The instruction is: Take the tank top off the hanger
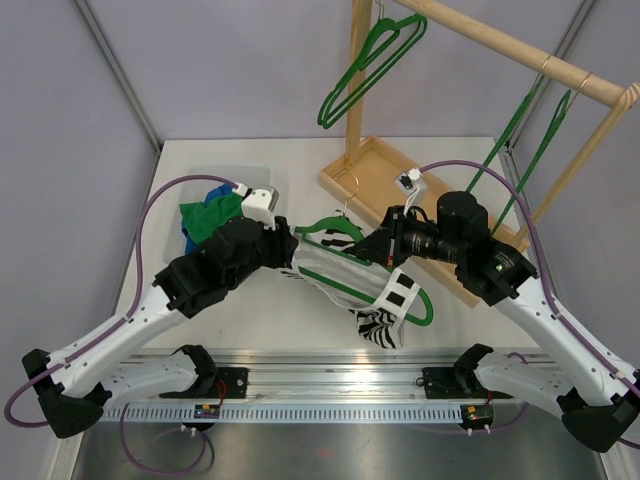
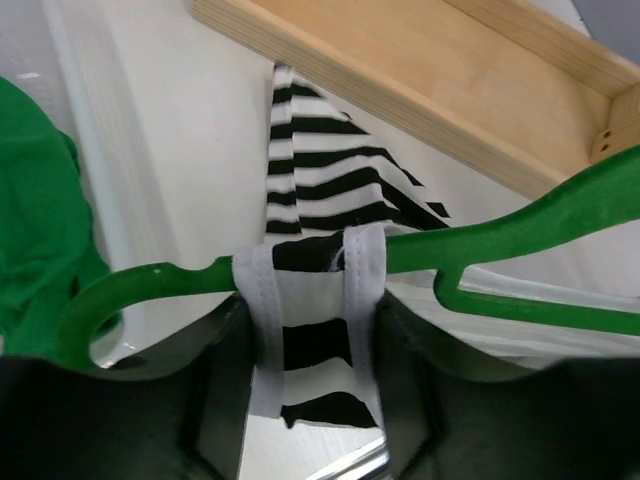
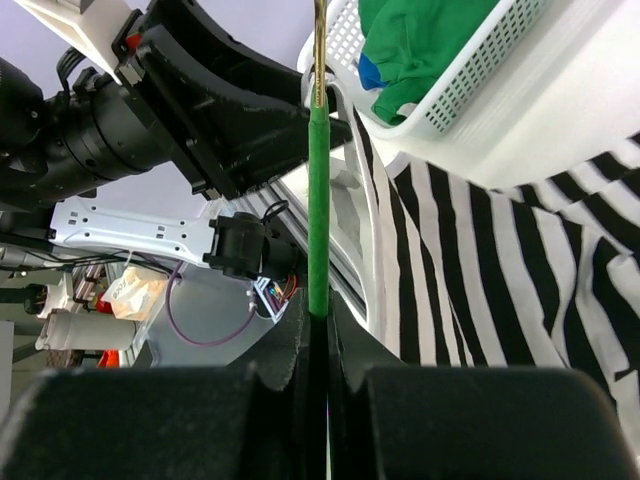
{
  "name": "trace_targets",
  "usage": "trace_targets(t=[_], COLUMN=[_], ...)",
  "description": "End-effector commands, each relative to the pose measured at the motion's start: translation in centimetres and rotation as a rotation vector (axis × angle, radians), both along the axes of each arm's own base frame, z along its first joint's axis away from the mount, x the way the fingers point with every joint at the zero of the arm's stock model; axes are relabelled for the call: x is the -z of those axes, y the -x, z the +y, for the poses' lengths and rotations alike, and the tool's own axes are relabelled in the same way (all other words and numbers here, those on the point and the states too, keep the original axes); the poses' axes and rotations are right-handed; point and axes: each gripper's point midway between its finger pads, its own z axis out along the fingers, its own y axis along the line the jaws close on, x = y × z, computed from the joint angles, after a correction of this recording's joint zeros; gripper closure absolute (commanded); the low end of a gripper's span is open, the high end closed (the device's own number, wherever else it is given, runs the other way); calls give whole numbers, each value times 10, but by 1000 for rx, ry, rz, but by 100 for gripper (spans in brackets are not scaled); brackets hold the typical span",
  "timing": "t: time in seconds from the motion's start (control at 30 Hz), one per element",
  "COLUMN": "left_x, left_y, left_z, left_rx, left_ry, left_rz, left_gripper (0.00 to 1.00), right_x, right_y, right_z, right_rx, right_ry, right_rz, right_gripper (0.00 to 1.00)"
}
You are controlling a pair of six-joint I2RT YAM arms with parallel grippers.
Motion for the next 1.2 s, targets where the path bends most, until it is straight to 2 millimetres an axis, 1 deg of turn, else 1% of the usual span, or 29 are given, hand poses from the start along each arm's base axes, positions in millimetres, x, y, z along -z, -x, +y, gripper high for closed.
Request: trace_targets(t=[0.0,0.07,0.1,0.17,0.2,0.23,0.27,0.3,0.33,0.37,0.4,0.43,0.47,0.5,0.53,0.57,0.6,0.63,0.67,0.7,0.73,0.77,0.83,0.9,0.93,1.03,1.1,1.13,1.17], left_x=[-36,-38,-37,-39,-37,-36,-40,-37,-39,-37,-38,-39,-38,-37,-35,-34,-33,-30,-30,-28,-26,-26,-19,-14,-8,-5,-3,-4,-4], left_y=[-10,-10,-9,-11,-10,-10,-12,-10,-12,-9,-9,-9,-9,-9,-10,-11,-12,-14,-14,-16,-16,-17,-16,-16,-15,-13,-12,-11,-10], left_z=[6,10,13,21,27,32,41,51,65,77,86,98,109,115,119,128,131,138,138,143,141,141,133,130,126,113,117,120,127], left_rx=[-61,-75,-81,-118,-137,-158,-205,-242,-310,-346,-389,-443,-478,-498,-510,-543,-558,-581,-581,-598,-582,-579,-541,-529,-507,-437,-447,-458,-475], left_ry=[48,44,33,19,-1,-7,-19,-35,-54,-86,-85,-108,-132,-139,-143,-150,-144,-134,-134,-130,-119,-108,-95,-86,-84,-47,-50,-52,-58], left_rz=[-98,-102,-100,-106,-98,-95,-105,-92,-104,-93,-90,-97,-85,-78,-68,-59,-52,-24,-24,-16,0,1,22,34,51,63,66,65,70], left_gripper=[60,70,82,97,100,100,100,100,100,100,100,100,100,100,100,100,100,100,100,100,100,100,100,100,100,100,100,100,100], right_x=[-16,-8,-5,3,6,11,15,18,24,27,33,35,31,35,34,28,28,21,18,16,17,13,13,9,9,4,1,3,2], right_y=[-1,-7,-8,-9,-9,-8,-5,-2,6,12,18,26,33,38,45,53,58,73,76,79,82,85,88,90,89,86,86,78,75], right_z=[1,0,1,2,2,2,3,3,3,2,1,1,-3,-4,-6,-9,-11,-18,-20,-23,-26,-31,-35,-39,-40,-42,-46,-50,-54], right_rx=[4,19,19,8,2,-7,-37,-54,-98,-132,-160,-206,-225,-244,-273,-289,-307,-359,-358,-361,-359,-355,-347,-340,-327,-299,-280,-229,-198], right_ry=[-27,1,10,30,38,51,62,70,76,84,90,85,73,71,60,42,39,23,14,15,24,21,28,20,26,19,28,53,69], right_rz=[-70,-65,-64,-62,-65,-59,-73,-75,-66,-90,-88,-107,-131,-137,-152,-182,-191,-252,-268,-283,-287,-324,-345,-371,-381,-417,-430,-433,-435], right_gripper=[100,100,100,100,100,100,100,100,100,100,100,100,100,100,100,100,100,100,100,100,100,100,100,100,100,100,100,100,100])
